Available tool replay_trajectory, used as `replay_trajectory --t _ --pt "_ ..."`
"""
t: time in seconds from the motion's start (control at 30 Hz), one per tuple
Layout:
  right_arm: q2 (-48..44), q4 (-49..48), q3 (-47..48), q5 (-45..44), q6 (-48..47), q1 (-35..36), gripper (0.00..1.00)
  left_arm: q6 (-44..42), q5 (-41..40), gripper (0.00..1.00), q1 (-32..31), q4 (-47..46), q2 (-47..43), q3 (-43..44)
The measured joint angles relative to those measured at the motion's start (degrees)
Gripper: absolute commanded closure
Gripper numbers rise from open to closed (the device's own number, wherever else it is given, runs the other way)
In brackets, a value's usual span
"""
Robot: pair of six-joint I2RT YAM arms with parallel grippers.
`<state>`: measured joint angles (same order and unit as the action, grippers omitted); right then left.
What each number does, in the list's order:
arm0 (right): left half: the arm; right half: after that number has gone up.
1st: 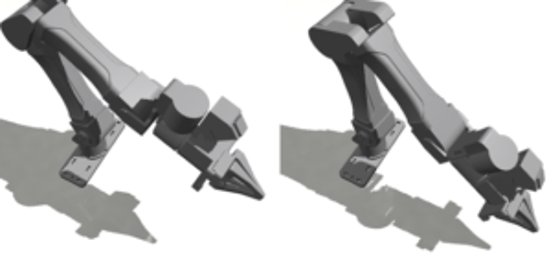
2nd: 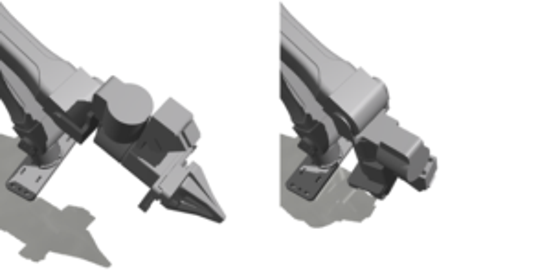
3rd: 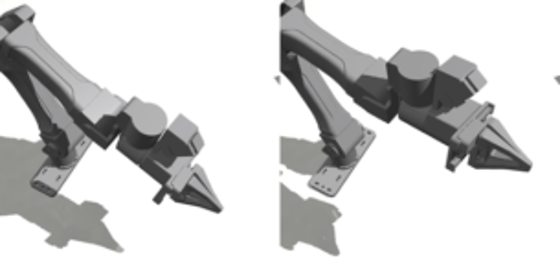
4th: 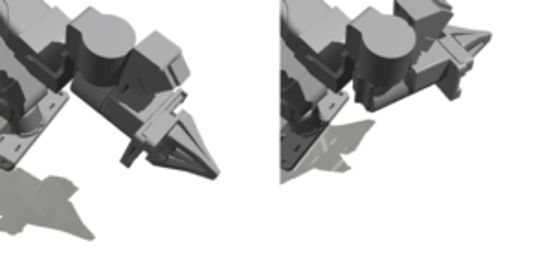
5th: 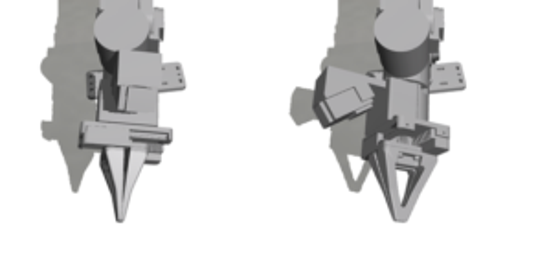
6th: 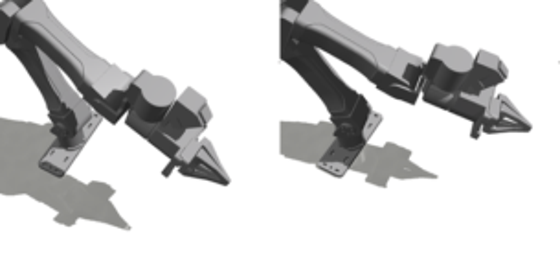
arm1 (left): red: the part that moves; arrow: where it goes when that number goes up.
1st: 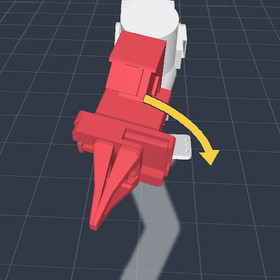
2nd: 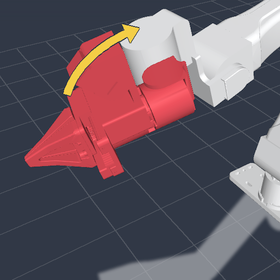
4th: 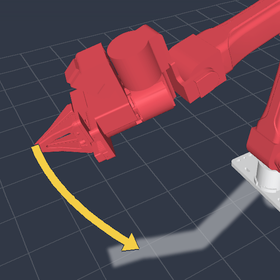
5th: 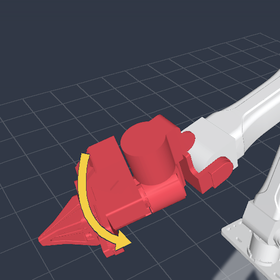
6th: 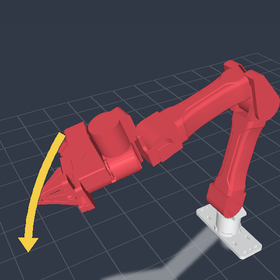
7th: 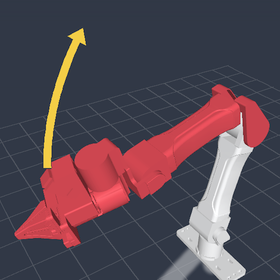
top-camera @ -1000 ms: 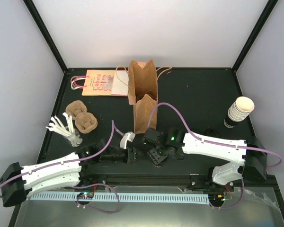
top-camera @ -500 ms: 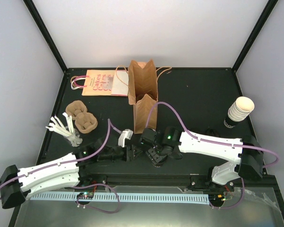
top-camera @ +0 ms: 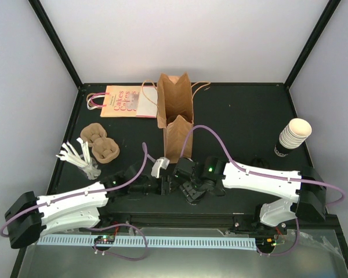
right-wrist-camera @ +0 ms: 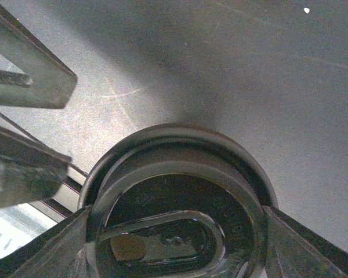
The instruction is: Pack the takeout coffee
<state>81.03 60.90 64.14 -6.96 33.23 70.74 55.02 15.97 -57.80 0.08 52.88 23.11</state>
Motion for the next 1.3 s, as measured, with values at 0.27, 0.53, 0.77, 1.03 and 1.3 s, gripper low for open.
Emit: replay_trajectory --t 0.27,0.53,0.77,1.03,1.3 --pt "0.0 -0.07 0.0 -0.09 0.07 0.0 0.24 -0.81 3.82 0.56 0.5 -1.97 5.11 2.36" --pt "-0.55 -0.66 -0.55 -0.09 0.07 0.0 0.25 -1.33 7.43 0.55 1.66 -4.63 9.09 3.17" --pt "-0.92 -1.09 -0.94 -0.09 0.0 0.02 0.25 -1.92 9.75 0.55 2.4 -6.16 13.97 3.87" --pt "-1.36 -0.98 -1.18 -0.46 -0.13 0.04 0.22 -3.61 10.56 0.55 2.62 -5.86 17.53 6.43" --pt "-1.6 -0.48 -1.29 -1.2 -0.13 0.09 0.14 -5.09 10.58 0.55 2.6 -3.74 18.84 8.46"
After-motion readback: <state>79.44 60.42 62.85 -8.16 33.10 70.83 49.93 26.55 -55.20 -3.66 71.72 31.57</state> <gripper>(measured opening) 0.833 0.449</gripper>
